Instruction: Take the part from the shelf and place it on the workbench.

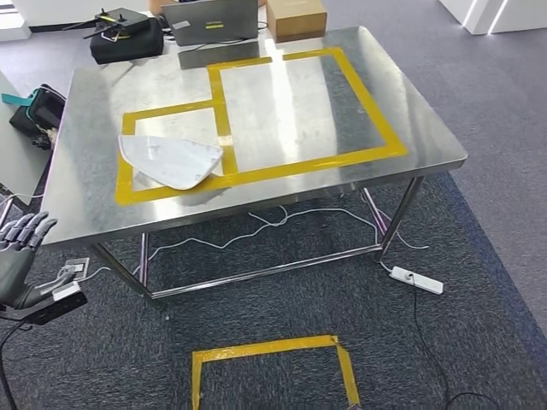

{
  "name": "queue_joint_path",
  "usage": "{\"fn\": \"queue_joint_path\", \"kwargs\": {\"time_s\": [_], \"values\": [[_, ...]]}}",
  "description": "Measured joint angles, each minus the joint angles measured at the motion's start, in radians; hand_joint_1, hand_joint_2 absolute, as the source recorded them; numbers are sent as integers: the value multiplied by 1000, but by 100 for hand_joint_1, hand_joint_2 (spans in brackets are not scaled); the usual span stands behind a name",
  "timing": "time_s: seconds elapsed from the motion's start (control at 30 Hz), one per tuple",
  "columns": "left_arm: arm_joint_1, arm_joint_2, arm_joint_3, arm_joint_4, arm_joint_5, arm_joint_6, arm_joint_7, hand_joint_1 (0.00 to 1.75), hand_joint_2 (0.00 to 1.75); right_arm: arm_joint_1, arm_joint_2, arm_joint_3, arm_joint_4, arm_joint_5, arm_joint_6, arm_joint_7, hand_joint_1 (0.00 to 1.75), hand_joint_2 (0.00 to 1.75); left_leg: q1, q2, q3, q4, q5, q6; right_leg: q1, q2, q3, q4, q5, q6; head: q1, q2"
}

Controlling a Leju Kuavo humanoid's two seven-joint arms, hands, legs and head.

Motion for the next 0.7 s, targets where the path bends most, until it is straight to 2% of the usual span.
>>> {"fn": "queue_joint_path", "kwargs": {"time_s": [0.03,0.07,0.1,0.13,0.17,0.2,0.23,0.3,0.33,0.37,0.4,0.47,0.5,0.53,0.57,0.6,0.63,0.67,0.7], "values": [[13,3,7,-1,0,-1,0,0,0,1,0,0,0,0,0,0,0,0,3,0,8,20,12,-4,-1,0,-15,1,11,3,0,0],[25,6,14,-2,0,-2,0,0,0,2,0,0,0,0,0,0,0,0,6,0,33,6,39,-7,-4,0,-30,2,22,7,0,0],[34,10,21,-5,0,-3,0,0,0,2,0,0,0,-1,0,-1,0,0,10,0,74,-39,68,-11,-7,0,-44,5,32,12,0,0],[41,12,29,-9,0,-5,1,0,0,1,-1,-1,0,-1,0,-2,0,0,14,0,129,-107,83,-16,-7,0,-56,9,40,18,-1,0],[47,15,39,-14,0,-9,2,0,0,0,-1,-1,-1,-2,-1,-2,0,0,16,-1,182,-181,82,-16,-8,0,-65,14,47,24,-1,0],[54,17,49,-18,0,-14,4,0,0,-1,-2,-2,-1,-2,-1,-3,0,0,16,-1,219,-238,72,-12,-7,0,-73,18,55,31,-1,0],[63,19,60,-21,1,-19,5,0,0,-1,-2,-2,-2,-3,-1,-3,0,0,14,-1,239,-273,61,-4,-7,1,-77,18,65,38,-1,0],[83,20,77,-24,0,-31,9,0,0,3,-2,-4,-2,-3,-1,-3,0,0,10,1,229,-284,65,19,-10,1,-84,14,81,51,-1,0],[92,20,83,-24,-1,-38,12,0,0,5,-2,-5,-2,-4,-1,-3,0,0,9,2,221,-284,74,30,-12,0,-90,19,70,56,0,0],[99,20,88,-24,-4,-47,17,0,0,8,-2,-6,-1,-5,-1,-3,0,0,9,3,211,-284,84,40,-13,0,-100,43,38,61,1,0],[107,20,94,-24,-8,-57,24,0,0,9,-2,-7,-1,-6,0,-3,0,0,9,4,198,-285,95,47,-13,0,-115,90,-11,63,3,0],[128,19,107,-23,-18,-78,40,0,0,9,-2,-7,-1,-7,0,-3,0,0,3,4,168,-283,119,55,-12,0,-147,228,-113,65,5,0],[140,16,114,-22,-21,-86,47,0,0,8,-2,-7,-1,-8,0,-3,0,0,0,4,152,-283,132,57,-10,0,-154,286,-136,64,6,0],[153,12,120,-19,-25,-91,51,0,0,7,-1,-8,-1,-9,0,-4,0,0,-4,4,136,-282,143,58,-8,0,-146,317,-134,60,6,0],[166,8,126,-14,-27,-93,53,0,0,7,-1,-8,-1,-10,0,-4,0,0,-8,4,122,-282,155,58,-5,0,-121,312,-112,54,6,0],[180,3,131,-8,-29,-93,54,0,0,7,-1,-9,-1,-11,0,-4,0,0,-11,4,109,-281,165,58,0,0,-77,270,-83,46,5,0],[192,-3,136,-1,-31,-90,52,0,0,6,-1,-10,-1,-13,1,-5,0,0,-13,3,99,-281,176,56,6,1,-18,196,-68,35,5,0],[202,-11,143,7,-32,-86,48,0,0,4,-1,-11,-1,-16,1,-7,0,0,-15,3,91,-280,185,54,11,2,47,109,-68,26,5,0],[210,-21,150,16,-32,-79,43,0,0,2,-1,-13,-1,-19,1,-10,0,0,-16,3,87,-280,195,51,15,4,94,37,-78,21,4,0]]}}
